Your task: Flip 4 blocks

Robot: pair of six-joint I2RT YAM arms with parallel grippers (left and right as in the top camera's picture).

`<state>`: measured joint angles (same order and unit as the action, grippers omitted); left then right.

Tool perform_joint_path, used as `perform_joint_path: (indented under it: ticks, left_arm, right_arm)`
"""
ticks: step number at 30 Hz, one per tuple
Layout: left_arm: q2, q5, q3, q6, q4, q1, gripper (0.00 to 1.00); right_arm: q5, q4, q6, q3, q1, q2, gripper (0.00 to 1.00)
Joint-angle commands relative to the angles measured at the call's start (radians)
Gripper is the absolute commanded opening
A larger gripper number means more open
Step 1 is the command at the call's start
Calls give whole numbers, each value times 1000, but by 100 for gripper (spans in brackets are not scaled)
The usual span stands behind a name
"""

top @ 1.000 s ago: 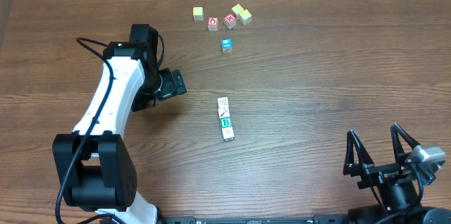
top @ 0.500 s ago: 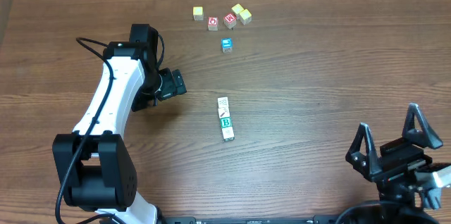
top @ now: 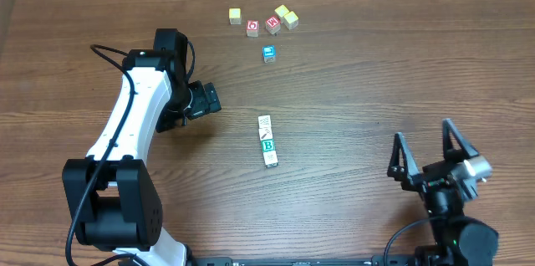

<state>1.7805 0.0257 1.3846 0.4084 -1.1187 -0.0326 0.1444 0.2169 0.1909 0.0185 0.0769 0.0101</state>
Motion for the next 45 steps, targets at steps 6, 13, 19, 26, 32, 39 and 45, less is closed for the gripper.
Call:
perform_joint_path:
  ticks: [6, 13, 19, 26, 32, 39, 45]
  left_arm:
    - [-8, 0, 10, -19, 1, -1, 100]
    - [-8, 0, 10, -19, 1, -1, 100]
    - [-8, 0, 10, -19, 1, -1, 100]
    - [-8, 0, 10, -19, 1, -1, 100]
    - [-8, 0, 10, -19, 1, -1, 100]
    - [-8, 0, 10, -19, 1, -1, 100]
    - [-32, 0, 10, -19, 1, 0, 100]
  right_arm:
    - [3, -292, -10, -11, -7, -6, 100]
    - [7, -286, -9, -11, -7, -6, 100]
    - [7, -286, -9, -11, -7, -6, 100]
    - [7, -286, -9, -11, -7, -6, 100]
    - [7, -286, -9, -11, -7, -6, 100]
    - [7, -286, -9, -11, -7, -6, 100]
    - [7, -286, -9, -11, -7, -6, 100]
